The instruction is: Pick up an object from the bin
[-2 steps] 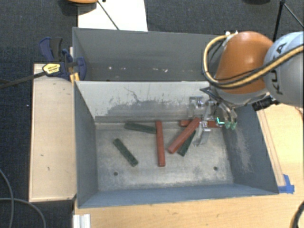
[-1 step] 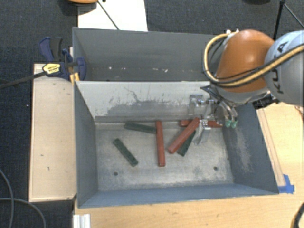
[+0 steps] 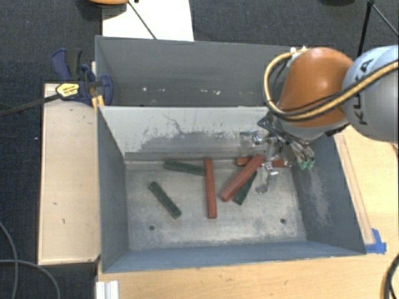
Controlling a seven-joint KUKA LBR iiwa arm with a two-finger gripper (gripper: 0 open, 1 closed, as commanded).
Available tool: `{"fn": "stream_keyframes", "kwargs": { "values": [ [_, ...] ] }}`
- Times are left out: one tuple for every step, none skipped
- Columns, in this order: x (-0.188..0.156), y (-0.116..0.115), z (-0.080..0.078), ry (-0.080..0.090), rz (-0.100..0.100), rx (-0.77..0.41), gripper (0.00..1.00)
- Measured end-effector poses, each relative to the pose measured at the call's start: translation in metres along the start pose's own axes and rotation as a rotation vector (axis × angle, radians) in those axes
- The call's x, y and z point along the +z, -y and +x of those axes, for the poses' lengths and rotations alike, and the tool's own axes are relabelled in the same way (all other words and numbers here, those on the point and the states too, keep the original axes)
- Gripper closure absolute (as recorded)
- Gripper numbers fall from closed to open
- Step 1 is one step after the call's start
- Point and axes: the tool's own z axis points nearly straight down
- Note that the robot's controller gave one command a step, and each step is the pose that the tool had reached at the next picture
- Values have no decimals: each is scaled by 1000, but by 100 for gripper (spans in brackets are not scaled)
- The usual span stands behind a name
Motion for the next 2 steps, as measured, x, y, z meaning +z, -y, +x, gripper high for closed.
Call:
{"fn": "stream_keyframes", "kwargs": {
  "values": [
    [38, 9, -2, -8, -3, -259, 0],
    [32, 12, -3, -4, -2, -385, 0]
  ]
}}
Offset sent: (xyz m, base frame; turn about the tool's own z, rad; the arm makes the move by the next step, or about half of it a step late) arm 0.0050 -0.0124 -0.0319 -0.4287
